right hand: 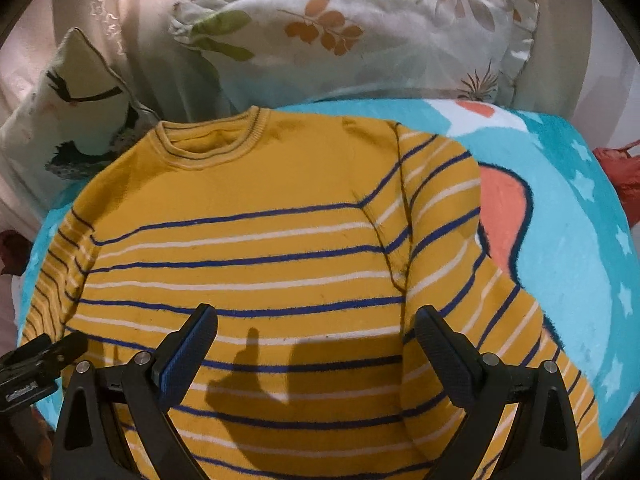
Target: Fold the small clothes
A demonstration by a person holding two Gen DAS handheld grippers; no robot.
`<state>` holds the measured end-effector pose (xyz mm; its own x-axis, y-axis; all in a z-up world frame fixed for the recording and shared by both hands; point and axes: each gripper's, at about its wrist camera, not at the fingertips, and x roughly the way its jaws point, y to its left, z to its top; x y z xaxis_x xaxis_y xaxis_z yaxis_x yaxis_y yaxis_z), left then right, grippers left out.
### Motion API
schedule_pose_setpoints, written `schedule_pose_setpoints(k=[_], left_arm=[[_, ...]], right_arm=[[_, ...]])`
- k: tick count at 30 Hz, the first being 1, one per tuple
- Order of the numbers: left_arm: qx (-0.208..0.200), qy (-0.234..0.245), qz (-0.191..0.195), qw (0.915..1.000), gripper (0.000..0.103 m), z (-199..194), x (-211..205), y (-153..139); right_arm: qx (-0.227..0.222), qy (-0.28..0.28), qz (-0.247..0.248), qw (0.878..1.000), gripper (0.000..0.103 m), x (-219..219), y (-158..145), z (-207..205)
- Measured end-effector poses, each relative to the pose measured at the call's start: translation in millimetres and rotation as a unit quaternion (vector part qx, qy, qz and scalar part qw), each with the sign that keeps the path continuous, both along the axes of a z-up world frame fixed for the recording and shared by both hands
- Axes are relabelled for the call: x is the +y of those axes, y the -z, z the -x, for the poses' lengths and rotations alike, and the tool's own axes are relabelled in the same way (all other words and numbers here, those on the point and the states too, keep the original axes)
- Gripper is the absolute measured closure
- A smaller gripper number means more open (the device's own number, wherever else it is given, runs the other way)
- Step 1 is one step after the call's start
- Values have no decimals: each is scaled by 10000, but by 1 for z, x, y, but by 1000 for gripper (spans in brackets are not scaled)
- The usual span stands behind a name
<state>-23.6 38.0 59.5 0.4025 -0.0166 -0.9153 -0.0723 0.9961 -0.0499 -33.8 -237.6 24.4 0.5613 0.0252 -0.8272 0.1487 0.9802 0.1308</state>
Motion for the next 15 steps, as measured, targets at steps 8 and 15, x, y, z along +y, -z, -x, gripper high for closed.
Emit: schedule_pose_setpoints(k=[8,15], left_arm=[[21,239,-49,9997,0,-5,-5,5],[151,303,127,9993,0,-8,-5,13]], right_arm=[[26,-45,144,9999,2,14,5,-13],[112,-69,171,9998,2,21,14,-18]])
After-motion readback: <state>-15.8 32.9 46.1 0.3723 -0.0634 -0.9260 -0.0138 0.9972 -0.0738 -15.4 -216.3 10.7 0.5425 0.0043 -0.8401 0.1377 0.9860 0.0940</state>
